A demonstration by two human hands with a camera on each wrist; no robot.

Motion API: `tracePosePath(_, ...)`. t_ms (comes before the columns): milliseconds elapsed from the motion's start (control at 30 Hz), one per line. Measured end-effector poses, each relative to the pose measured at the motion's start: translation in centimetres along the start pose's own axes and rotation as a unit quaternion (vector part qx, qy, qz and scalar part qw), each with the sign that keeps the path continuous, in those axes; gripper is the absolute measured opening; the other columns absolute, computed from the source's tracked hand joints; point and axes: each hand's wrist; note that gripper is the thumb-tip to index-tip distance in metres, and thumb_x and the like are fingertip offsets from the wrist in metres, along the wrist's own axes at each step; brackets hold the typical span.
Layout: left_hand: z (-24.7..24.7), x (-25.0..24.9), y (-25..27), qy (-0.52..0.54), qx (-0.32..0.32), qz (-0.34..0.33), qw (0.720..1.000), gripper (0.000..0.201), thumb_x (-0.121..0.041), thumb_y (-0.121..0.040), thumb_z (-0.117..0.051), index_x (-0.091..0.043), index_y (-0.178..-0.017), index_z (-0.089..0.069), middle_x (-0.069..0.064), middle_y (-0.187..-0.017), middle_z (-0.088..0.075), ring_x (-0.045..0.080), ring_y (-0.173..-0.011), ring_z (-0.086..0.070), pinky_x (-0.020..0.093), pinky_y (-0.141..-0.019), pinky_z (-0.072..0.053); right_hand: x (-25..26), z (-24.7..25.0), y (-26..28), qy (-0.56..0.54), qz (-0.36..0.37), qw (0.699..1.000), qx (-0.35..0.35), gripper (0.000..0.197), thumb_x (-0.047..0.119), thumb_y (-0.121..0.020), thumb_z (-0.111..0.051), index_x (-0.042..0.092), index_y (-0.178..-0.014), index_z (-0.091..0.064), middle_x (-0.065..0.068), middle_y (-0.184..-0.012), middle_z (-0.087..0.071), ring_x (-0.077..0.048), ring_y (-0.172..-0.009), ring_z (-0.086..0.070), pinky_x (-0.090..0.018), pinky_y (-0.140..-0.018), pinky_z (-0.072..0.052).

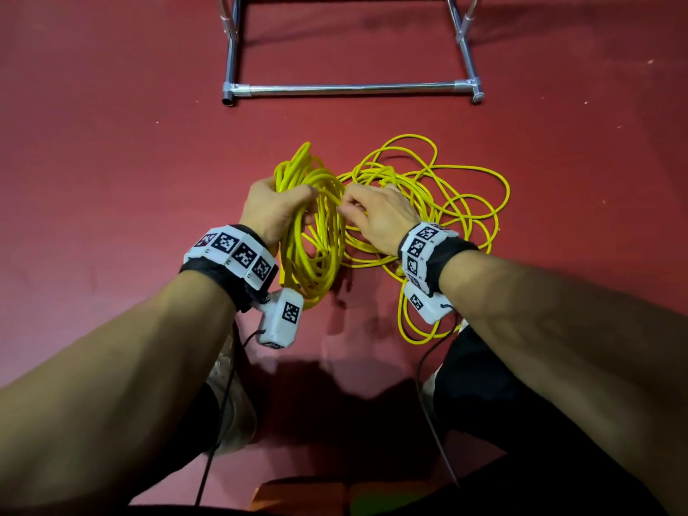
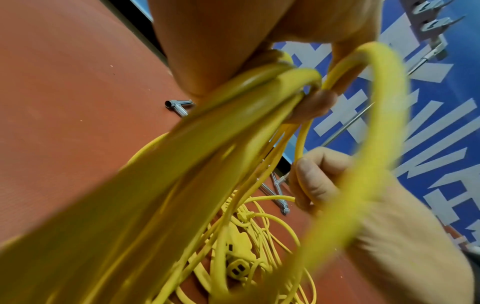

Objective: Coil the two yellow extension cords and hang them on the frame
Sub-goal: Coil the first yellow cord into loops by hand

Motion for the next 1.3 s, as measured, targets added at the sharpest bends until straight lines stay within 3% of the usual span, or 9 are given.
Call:
tracePosePath(200, 0.3, 0.4, 0.2, 0.025, 0.015, -0.024, 0.999, 0.014, 0.004, -0.072, -0.068, -0.005, -0.073, -0.057, 0.005, -0.051, -0.054, 0.013, -0.038, -0.045, 0.022, -0.040, -0.039, -2.7, 0.1, 1.1, 0.130, 0.003, 0.987, 0.093, 0.042, 0.050, -0.102, -0.042, 0.014, -0.098, -0.063, 0.004, -0.090, -0.060, -0.025, -0.104, -0.054, -0.040, -0.101, -0.027)
tracePosePath(467, 0.8, 0.8, -0.1, 0.033, 0.099, -0.019, 0.994, 0.035, -0.005, -0.064, -0.076, -0.003, -0.093, -0.058, 0.000, -0.063, -0.064, 0.015, -0.049, -0.058, 0.026, -0.050, -0.051, -3.7, 4.4, -0.5, 0.005, -0.038, 0.999, 0.025, 0.042, 0.053, -0.086, -0.068, 0.015, -0.069, -0.062, 0.001, -0.055, -0.048, -0.024, -0.062, -0.047, -0.032, -0.067, -0.038)
tracePosePath(600, 0.3, 0.5, 0.3, -0.032, 0.134, -0.018, 0.990, 0.047, -0.020, -0.050, -0.085, -0.009, -0.090, -0.063, 0.001, -0.067, -0.065, 0.019, -0.052, -0.057, 0.026, -0.050, -0.050, -1.7, 4.1, -2.0, 0.055, 0.074, 0.996, 0.018, 0.048, 0.066, -0.083, -0.051, 0.021, -0.076, -0.067, 0.011, -0.070, -0.057, -0.018, -0.078, -0.049, -0.038, -0.085, -0.034)
tracePosePath(733, 0.4, 0.3, 0.3, -0.008, 0.084, 0.001, 0.996, 0.032, -0.019, -0.071, -0.083, -0.005, -0.094, -0.065, 0.009, -0.067, -0.058, 0.015, -0.043, -0.050, 0.024, -0.044, -0.044, -0.9, 3.4, -2.3, 0.071, 0.114, 0.991, 0.005, 0.050, 0.065, -0.084, -0.047, 0.021, -0.076, -0.068, 0.012, -0.069, -0.054, -0.018, -0.080, -0.047, -0.040, -0.087, -0.031)
tracePosePath(900, 1.0, 1.2, 0.0, -0.093, -0.003, -0.034, 0.995, 0.023, -0.010, -0.079, -0.082, -0.013, -0.074, -0.059, -0.006, -0.044, -0.050, 0.014, -0.037, -0.039, 0.025, -0.044, -0.035, -3.1, 3.4, -1.0, 0.119, 0.032, 0.990, 0.073, 0.061, 0.074, -0.084, -0.035, 0.021, -0.077, -0.065, 0.009, -0.073, -0.061, -0.020, -0.091, -0.054, -0.041, -0.099, -0.032)
tracePosePath(967, 1.1, 1.2, 0.0, -0.094, -0.013, -0.037, 0.995, 0.023, -0.010, -0.078, -0.083, -0.013, -0.075, -0.060, -0.006, -0.043, -0.049, 0.013, -0.037, -0.039, 0.024, -0.042, -0.034, -4.8, 3.3, 0.1, 0.140, -0.008, 0.987, 0.076, 0.060, 0.070, -0.092, -0.030, 0.023, -0.089, -0.068, 0.009, -0.093, -0.064, -0.019, -0.116, -0.052, -0.047, -0.114, -0.018)
tracePosePath(1033, 1.3, 1.1, 0.1, -0.094, -0.014, -0.045, 0.994, 0.023, -0.011, -0.077, -0.084, -0.011, -0.078, -0.061, -0.006, -0.044, -0.050, 0.014, -0.038, -0.039, 0.025, -0.042, -0.034, -6.2, 3.7, 0.9, 0.131, -0.037, 0.988, 0.073, 0.046, 0.058, -0.100, -0.036, 0.023, -0.091, -0.064, 0.009, -0.091, -0.059, -0.018, -0.115, -0.052, -0.049, -0.120, -0.009)
tracePosePath(1167, 1.1, 0.6, 0.6, -0.120, 0.033, -0.058, 0.991, 0.027, -0.015, -0.075, -0.088, -0.015, -0.081, -0.061, -0.010, -0.046, -0.054, 0.008, -0.038, -0.043, 0.022, -0.041, -0.038, -6.6, 5.3, 0.4, 0.053, -0.055, 0.996, 0.035, 0.043, 0.059, -0.089, -0.061, 0.018, -0.079, -0.066, 0.005, -0.064, -0.049, -0.021, -0.082, -0.048, -0.032, -0.079, -0.033)
tracePosePath(1300, 0.5, -0.6, 1.4, -0.156, 0.119, -0.067, 0.978, 0.041, -0.022, -0.067, -0.092, -0.014, -0.096, -0.065, -0.012, -0.060, -0.068, 0.004, -0.050, -0.059, 0.019, -0.048, -0.048, -6.0, 6.5, -1.4, 0.057, 0.041, 0.997, -0.022, 0.047, 0.066, -0.076, -0.065, 0.019, -0.078, -0.069, 0.003, -0.070, -0.060, -0.016, -0.080, -0.044, -0.029, -0.080, -0.026)
Point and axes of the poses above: each hand's wrist, its own y-axis away from the middle knuckle, its own z-axis out of the back of the hand, x = y × z
